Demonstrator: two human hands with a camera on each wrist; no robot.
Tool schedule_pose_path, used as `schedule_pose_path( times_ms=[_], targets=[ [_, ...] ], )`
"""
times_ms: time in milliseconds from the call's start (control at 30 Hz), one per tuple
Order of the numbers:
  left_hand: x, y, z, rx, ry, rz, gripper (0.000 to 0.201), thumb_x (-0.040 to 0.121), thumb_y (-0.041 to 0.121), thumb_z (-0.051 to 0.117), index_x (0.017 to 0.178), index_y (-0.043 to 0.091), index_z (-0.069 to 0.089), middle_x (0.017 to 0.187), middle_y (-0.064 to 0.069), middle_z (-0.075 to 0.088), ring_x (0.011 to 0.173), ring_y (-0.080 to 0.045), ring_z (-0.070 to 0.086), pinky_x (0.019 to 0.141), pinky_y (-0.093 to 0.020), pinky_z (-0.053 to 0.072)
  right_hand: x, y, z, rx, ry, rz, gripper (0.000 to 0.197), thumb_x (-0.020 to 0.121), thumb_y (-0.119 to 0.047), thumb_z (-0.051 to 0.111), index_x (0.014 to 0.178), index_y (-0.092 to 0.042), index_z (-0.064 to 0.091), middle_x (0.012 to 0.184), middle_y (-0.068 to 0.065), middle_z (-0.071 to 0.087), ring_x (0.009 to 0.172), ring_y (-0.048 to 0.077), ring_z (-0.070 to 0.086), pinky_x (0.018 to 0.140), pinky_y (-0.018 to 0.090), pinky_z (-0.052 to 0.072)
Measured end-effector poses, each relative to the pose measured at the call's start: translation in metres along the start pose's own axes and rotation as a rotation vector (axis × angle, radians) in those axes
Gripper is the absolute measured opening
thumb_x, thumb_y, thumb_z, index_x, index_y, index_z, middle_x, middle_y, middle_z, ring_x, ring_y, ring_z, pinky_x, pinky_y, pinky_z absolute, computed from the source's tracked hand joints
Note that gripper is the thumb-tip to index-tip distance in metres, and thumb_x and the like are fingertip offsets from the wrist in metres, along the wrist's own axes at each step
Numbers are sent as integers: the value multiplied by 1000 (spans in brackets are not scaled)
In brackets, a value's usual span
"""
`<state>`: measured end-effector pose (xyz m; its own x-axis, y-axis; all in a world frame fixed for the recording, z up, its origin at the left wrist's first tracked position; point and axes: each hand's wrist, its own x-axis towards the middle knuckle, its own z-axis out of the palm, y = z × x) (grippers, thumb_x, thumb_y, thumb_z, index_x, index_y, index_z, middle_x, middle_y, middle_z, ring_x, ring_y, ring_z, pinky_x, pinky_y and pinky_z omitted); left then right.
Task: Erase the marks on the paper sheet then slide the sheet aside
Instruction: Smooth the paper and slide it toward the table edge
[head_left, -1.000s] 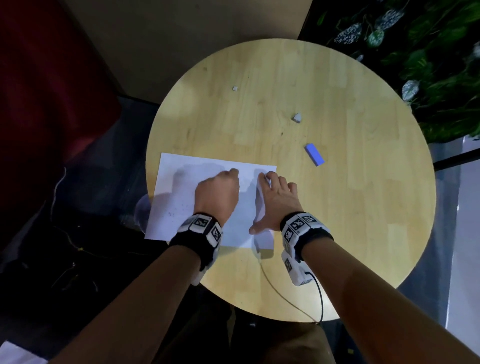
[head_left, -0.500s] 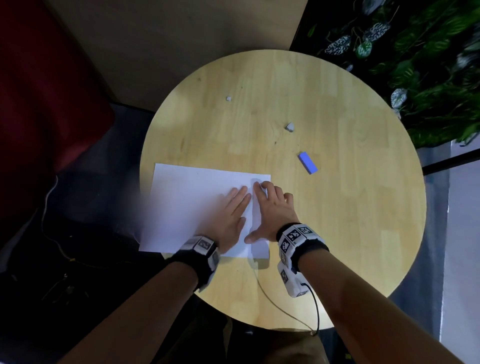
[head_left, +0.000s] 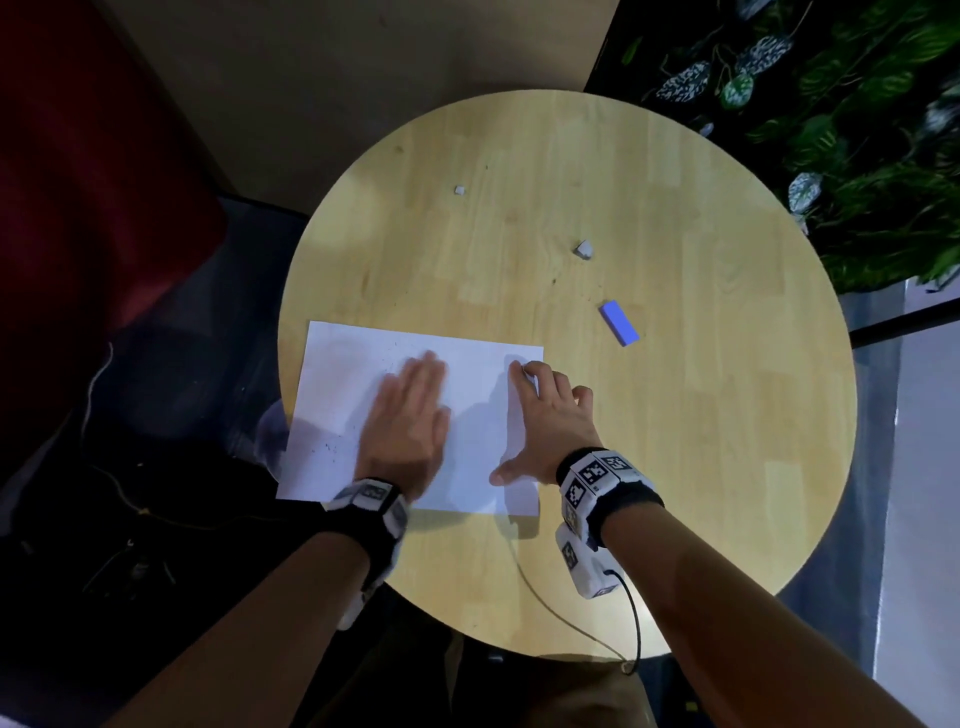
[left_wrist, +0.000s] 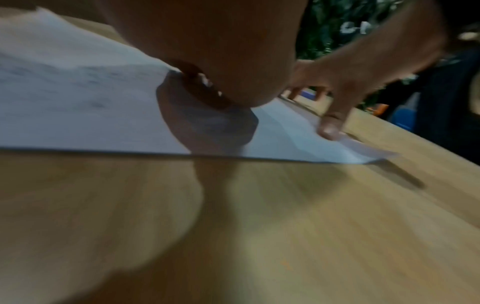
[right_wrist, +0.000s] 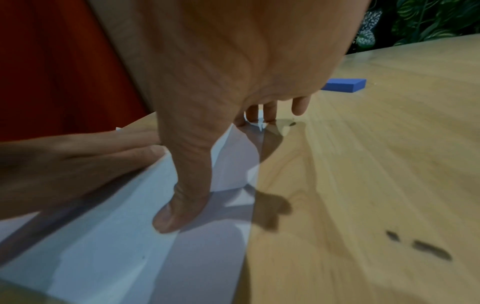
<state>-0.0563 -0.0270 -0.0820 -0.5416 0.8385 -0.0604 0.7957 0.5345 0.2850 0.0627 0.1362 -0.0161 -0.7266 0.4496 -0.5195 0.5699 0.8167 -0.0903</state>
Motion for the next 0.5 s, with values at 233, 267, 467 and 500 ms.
schedule_pose_path(
  times_ms=[233, 267, 467, 500],
  targets=[
    [28, 44, -8, -54, -98, 64, 63, 103, 34, 21, 159, 6, 22, 168, -9, 10, 156, -23, 9, 125, -39, 0, 2, -2, 1, 21, 6, 8, 138, 40, -67, 78, 149, -19, 8, 141, -4, 18, 128, 20, 25, 99, 40, 25],
    [29, 61, -4, -62, -121, 101, 65, 102, 36, 17, 160, 7, 21, 168, -7, 8, 156, -21, 8, 125, -38, 0, 2, -1, 1, 28, 20, 12, 135, 41, -66, 78, 148, -20, 10, 141, -4, 19, 128, 19, 27, 98, 40, 26],
    [56, 40, -2, 53, -118, -128, 63, 104, 35, 7, 160, 7, 7, 169, -8, 2, 156, -23, 4, 123, -38, -8, 1, 4, 2, 79, 8, 27, 142, 37, -74, 74, 151, -25, 5, 142, -9, 19, 129, 15, 27, 99, 40, 27],
    [60, 29, -8, 78, -148, -207, 61, 106, 34, 11, 160, 5, 2, 169, -10, -2, 156, -24, -1, 124, -38, -10, 0, 4, 2, 86, 8, 27, 143, 35, -74, 74, 150, -25, 4, 142, -9, 19, 128, 15, 28, 98, 40, 27]
  ],
)
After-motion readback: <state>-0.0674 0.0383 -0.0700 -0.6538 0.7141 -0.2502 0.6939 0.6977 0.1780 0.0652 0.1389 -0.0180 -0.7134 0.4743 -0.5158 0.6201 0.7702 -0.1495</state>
